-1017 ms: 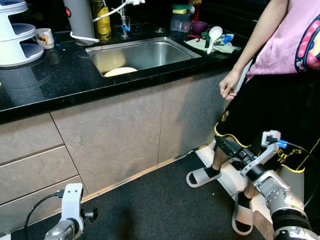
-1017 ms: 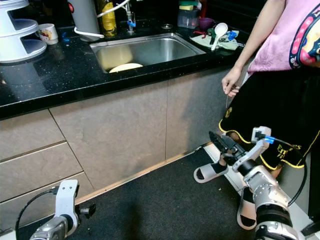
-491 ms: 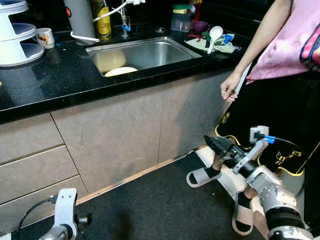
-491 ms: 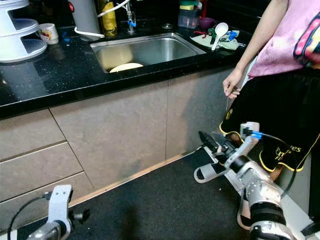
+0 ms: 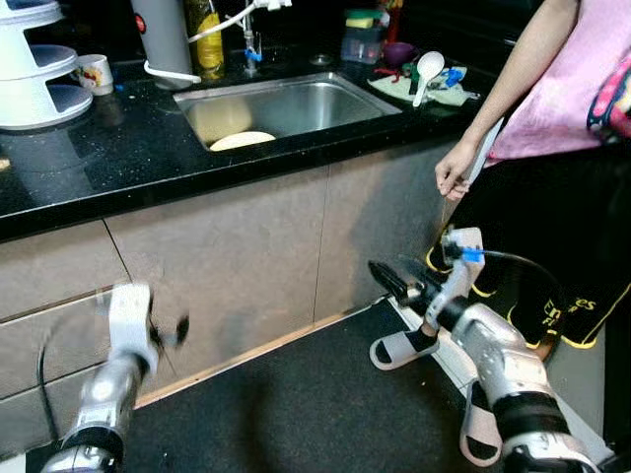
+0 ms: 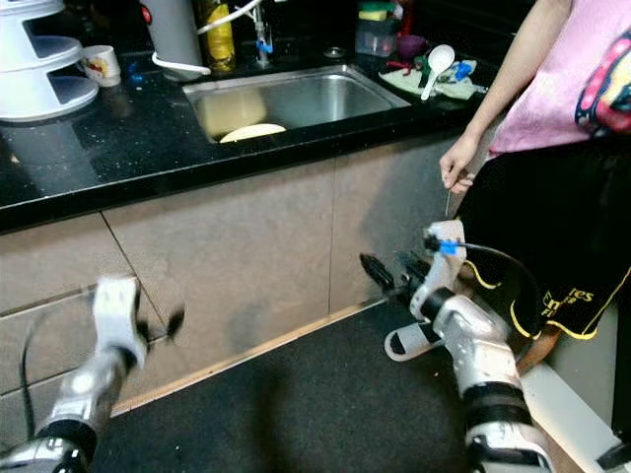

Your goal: Kitchen organization

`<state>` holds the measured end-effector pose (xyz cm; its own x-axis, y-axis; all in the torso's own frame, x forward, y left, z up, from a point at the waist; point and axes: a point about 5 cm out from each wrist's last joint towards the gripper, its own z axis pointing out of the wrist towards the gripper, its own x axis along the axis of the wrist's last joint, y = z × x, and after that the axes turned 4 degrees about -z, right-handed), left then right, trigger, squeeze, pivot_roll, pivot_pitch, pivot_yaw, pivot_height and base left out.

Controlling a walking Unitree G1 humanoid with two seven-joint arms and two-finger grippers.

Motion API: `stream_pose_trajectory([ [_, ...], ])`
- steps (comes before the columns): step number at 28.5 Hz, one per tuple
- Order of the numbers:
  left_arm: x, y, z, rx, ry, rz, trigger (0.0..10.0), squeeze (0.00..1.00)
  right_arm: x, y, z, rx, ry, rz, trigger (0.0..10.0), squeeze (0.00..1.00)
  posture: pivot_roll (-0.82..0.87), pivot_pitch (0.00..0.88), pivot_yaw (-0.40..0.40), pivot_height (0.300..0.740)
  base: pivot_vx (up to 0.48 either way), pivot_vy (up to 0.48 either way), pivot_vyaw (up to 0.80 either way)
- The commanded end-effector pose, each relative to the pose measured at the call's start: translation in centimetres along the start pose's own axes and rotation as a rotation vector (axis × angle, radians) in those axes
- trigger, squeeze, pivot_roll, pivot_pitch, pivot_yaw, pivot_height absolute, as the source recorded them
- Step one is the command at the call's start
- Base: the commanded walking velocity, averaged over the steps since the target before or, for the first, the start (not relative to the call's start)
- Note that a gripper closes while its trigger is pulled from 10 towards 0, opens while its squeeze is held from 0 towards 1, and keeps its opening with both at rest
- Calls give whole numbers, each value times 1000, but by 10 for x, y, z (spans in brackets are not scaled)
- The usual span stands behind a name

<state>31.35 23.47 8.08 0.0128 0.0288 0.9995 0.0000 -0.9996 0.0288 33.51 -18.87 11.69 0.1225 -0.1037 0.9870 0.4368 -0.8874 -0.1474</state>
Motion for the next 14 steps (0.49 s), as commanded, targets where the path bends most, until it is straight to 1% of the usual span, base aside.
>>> stream_pose_trajectory([
  [1, 0, 10, -4, -7, 4, -4, 10000, 0, 2, -2, 2, -12, -1, -37, 10000, 0, -14, 0, -35, 740, 0, 0, 0],
  [2, 6, 21, -8, -30, 28, -17, 10000, 0, 5, -5, 2, -9, 20, -53, 10000, 0, -14, 0, -35, 740, 0, 0, 0],
  [3, 6, 21, -8, -30, 28, -17, 10000, 0, 5, -5, 2, -9, 20, -53, 10000, 0, -14, 0, -35, 740, 0, 0, 0],
  [4, 16, 38, -15, -65, 70, -47, 10000, 0, 6, -9, 2, 22, 34, -70, 10000, 0, -7, 0, -34, 740, 0, 0, 0],
  [5, 21, 44, -18, -86, 88, -68, 10000, 0, 5, -13, 2, 53, 37, -47, 10000, 0, 0, 0, -37, 740, 0, 0, 0],
  [7, 25, 48, -21, -104, 105, -86, 10000, 0, 3, -17, 2, 88, 36, -15, 10000, 0, 0, 0, -37, 740, 0, 0, 0],
  [9, 35, 53, -26, -144, 155, -68, 10000, 0, 6, -20, 3, 101, 61, 22, 10000, 0, 27, 0, -42, 740, 0, 0, 0],
  [10, 40, 55, -29, -153, 171, -61, 10000, 0, 9, -22, 4, 108, 75, 17, 10000, 0, 28, 0, -38, 740, 0, 0, 0],
  [11, 44, 56, -33, -150, 174, -55, 10000, 0, 11, -24, 5, 117, 87, 17, 10000, 0, 30, 0, -36, 740, 0, 0, 0],
  [13, 45, 55, -35, -144, 170, -52, 10000, 0, 11, -26, 6, 123, 93, 14, 10000, 0, 32, 0, -35, 740, 0, 0, 0],
  [14, 47, 55, -39, -134, 162, -51, 10000, 0, 12, -27, 6, 130, 99, 29, 10000, 0, 35, 0, -32, 740, 0, 0, 0],
])
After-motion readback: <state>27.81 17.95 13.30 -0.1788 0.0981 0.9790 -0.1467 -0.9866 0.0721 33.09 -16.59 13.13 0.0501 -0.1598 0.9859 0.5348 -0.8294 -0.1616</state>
